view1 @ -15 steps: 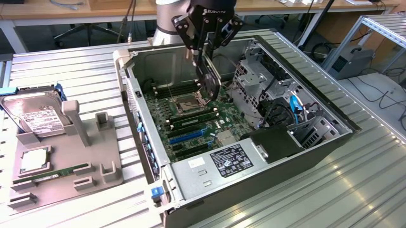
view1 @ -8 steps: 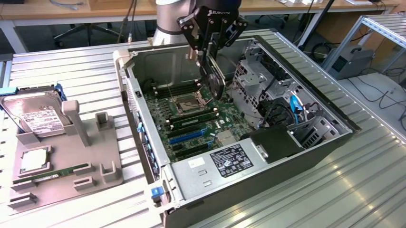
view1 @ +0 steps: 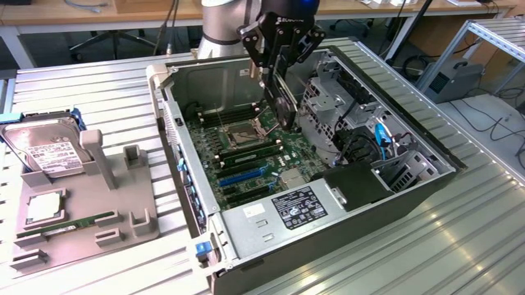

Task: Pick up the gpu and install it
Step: 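Pick up the gpu and move the gpu toward the slot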

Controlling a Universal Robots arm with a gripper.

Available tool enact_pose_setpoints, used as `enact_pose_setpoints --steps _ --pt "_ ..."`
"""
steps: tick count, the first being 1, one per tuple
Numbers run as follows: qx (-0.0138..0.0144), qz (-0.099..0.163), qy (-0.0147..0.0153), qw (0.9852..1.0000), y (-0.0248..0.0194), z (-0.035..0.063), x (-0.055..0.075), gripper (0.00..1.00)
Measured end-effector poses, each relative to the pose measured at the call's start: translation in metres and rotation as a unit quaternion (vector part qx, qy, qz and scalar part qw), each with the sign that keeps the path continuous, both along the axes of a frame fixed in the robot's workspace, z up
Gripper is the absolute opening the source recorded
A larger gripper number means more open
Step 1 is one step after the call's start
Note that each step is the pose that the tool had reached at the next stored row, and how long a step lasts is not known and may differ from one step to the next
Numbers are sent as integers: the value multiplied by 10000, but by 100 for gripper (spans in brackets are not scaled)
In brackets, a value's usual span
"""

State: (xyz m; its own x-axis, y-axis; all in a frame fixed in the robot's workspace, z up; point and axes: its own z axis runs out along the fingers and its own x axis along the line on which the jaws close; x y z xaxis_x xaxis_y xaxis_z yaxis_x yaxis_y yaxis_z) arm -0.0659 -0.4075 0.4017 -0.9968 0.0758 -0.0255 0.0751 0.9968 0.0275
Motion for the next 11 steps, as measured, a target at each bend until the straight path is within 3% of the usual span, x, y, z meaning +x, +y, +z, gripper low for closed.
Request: enact_pose_setpoints --steps 11 --pt "0 0 0 10000 -14 -159 98 27"
